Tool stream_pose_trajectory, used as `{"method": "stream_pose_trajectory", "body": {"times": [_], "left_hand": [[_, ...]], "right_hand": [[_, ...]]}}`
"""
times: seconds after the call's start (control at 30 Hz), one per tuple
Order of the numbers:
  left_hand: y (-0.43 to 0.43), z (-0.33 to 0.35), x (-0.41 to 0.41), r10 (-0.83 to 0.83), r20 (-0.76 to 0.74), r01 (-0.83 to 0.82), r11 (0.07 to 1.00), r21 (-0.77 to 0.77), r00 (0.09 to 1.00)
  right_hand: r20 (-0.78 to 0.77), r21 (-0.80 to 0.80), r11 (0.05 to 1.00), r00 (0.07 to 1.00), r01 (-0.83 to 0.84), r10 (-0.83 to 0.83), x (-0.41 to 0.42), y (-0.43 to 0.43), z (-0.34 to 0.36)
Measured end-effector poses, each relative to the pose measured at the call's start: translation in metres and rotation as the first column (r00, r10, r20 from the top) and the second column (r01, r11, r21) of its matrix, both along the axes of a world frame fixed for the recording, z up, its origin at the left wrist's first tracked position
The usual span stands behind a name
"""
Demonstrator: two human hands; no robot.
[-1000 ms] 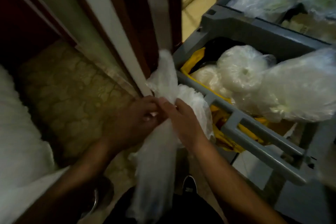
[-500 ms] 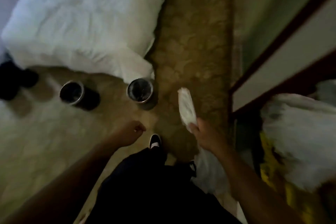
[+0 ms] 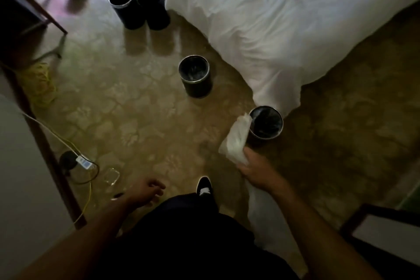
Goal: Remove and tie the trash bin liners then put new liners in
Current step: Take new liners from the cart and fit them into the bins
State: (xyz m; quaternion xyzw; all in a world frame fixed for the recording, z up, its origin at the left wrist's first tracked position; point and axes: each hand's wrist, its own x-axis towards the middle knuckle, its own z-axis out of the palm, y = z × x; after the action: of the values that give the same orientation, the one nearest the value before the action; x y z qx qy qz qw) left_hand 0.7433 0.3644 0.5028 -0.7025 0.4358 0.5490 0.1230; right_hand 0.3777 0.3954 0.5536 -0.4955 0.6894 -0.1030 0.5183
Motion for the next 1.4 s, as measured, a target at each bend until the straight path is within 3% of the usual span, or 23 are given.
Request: {"method": "stream_pose_trajectory", "body": {"times": [0.13,0.33,0.53,0.77,0.93,1.07,1.27,1.4], "left_hand": [[-0.067,-0.002,0.015,-0.004,-0.023,0.003,0.999,-0.035,1.000],[-0.190,0.009,0.003,-0.051,-0.121,0.040,0.995,-0.091,0.991],[-0.306,0.021,-0.015,0.015,-0.169,-0.052,0.975,-0.215,0.985],[-0.391,0.026,0.026,0.146,-0.062,-0.157,0.955,-0.250,0.987],[-0.417,0.032,0.076,0.300,0.044,-0.280,0.927,-0.250,0.953],[-0.425,0.027,0.110,0.394,0.117,-0.362,0.905,-0.223,0.912],[-0.470,-0.006,0.158,0.447,0.110,-0.441,0.894,-0.079,0.888],[-0.553,-0.021,0.205,0.445,0.084,-0.439,0.895,-0.084,0.891]], "right_hand": [[-0.144,0.023,0.998,0.987,-0.063,0.066,0.022,-0.068,-0.007],[-0.259,0.195,0.980,0.962,-0.041,0.091,0.016,-0.123,-0.026],[-0.337,0.291,0.952,0.921,-0.098,0.198,-0.005,-0.208,-0.064],[-0.214,0.269,0.931,0.928,-0.246,0.307,0.016,-0.378,-0.090],[-0.107,0.204,0.874,0.877,-0.441,0.468,0.080,-0.511,-0.072],[-0.048,0.102,0.858,0.859,-0.504,0.510,0.139,-0.610,-0.051],[-0.097,0.014,0.830,0.825,-0.558,0.557,0.220,-0.747,-0.036],[-0.101,0.068,0.848,0.842,-0.526,0.530,0.244,-0.815,-0.035]]}}
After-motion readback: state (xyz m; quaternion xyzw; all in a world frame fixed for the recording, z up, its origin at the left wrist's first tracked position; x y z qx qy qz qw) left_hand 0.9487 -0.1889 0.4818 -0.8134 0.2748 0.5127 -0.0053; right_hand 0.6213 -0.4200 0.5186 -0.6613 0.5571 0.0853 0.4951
